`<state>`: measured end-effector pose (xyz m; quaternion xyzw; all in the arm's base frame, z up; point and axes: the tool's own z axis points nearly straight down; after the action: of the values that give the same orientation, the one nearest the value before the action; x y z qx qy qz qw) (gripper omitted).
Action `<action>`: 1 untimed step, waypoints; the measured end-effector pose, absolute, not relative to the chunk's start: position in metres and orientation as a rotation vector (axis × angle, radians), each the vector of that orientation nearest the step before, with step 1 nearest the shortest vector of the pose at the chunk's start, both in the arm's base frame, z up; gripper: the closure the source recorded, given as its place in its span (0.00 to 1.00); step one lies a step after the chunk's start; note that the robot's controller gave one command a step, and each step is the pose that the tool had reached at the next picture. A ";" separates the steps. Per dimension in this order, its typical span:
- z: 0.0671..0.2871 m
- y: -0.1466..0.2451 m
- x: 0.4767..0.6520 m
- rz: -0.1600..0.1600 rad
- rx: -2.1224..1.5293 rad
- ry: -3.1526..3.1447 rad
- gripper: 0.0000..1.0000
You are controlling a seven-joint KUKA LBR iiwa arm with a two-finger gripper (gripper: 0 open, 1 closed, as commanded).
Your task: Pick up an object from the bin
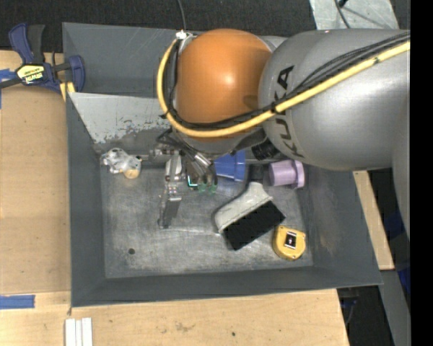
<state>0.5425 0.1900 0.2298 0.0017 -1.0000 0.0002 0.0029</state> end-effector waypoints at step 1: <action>0.234 0.189 0.544 -0.002 0.000 -3.144 0.00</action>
Offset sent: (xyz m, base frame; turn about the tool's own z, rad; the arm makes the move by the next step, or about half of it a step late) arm 0.0691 0.0169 -0.1598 0.5920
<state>0.5444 0.1889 0.2344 0.0001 -1.0000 -0.0007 -0.0013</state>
